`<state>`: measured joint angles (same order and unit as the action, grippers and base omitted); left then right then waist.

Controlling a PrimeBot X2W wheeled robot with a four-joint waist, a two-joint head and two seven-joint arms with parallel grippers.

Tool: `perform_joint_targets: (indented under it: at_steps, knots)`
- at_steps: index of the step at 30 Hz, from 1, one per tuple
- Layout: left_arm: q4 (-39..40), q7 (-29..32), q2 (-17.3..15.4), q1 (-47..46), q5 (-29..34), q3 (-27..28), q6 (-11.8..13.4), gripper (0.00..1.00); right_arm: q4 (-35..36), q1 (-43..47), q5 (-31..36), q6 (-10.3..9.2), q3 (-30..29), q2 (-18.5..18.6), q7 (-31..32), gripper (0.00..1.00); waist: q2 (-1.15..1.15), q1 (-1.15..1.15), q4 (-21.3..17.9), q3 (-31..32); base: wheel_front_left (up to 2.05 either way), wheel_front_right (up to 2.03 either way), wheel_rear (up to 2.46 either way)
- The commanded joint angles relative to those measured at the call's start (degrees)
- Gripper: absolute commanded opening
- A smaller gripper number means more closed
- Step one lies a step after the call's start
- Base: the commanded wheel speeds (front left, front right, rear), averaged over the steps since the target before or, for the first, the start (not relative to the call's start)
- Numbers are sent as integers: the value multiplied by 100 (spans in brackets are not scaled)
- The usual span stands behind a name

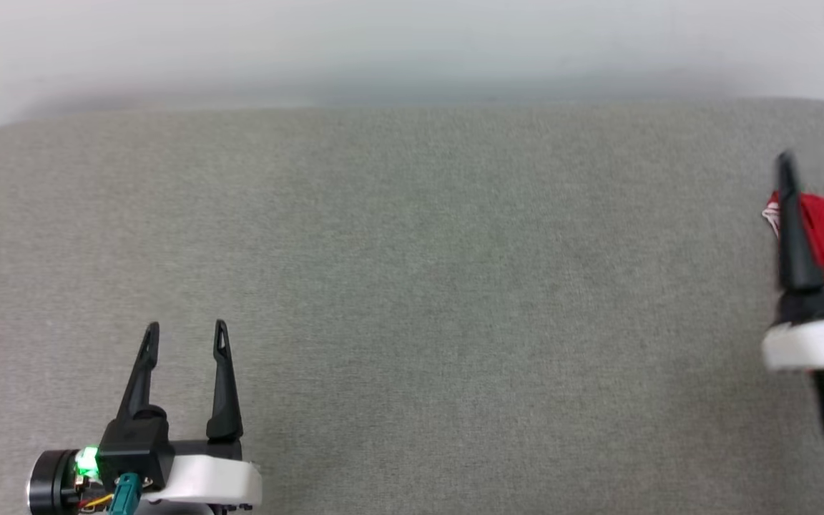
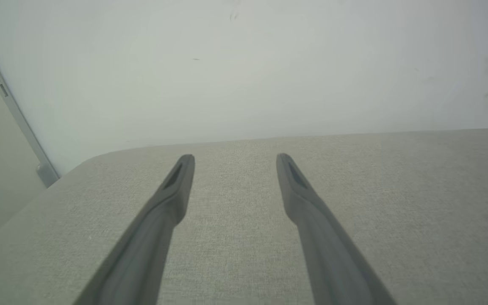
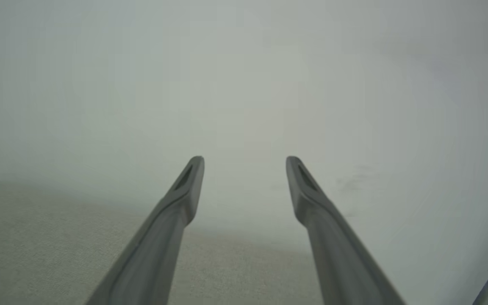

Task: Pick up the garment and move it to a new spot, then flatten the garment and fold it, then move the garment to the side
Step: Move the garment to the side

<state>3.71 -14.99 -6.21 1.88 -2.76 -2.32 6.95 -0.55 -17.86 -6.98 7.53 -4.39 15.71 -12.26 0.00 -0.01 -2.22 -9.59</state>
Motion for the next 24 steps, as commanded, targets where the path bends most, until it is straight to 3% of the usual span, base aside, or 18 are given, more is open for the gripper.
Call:
perform_joint_targets:
  at_steps: [1, 15, 24]
  knots:
    - [-40, -25, 23, 61, -16, 21, -28, 100, 24, 221, 76, -9, 109, -83, -48, 100, 0, 1, 123, 181, 0, 0, 0]
    - [-496, -25, 46, 471, -42, 8, -249, 100, -208, 1622, -1, -10, 174, -789, -207, 100, 0, 1, 326, 934, 0, 0, 0]
    - [-630, -25, 69, 576, -125, 58, -401, 100, -40, 2227, 66, -10, 126, -1115, -249, 100, 0, 1, 340, 1061, 0, 0, 0]
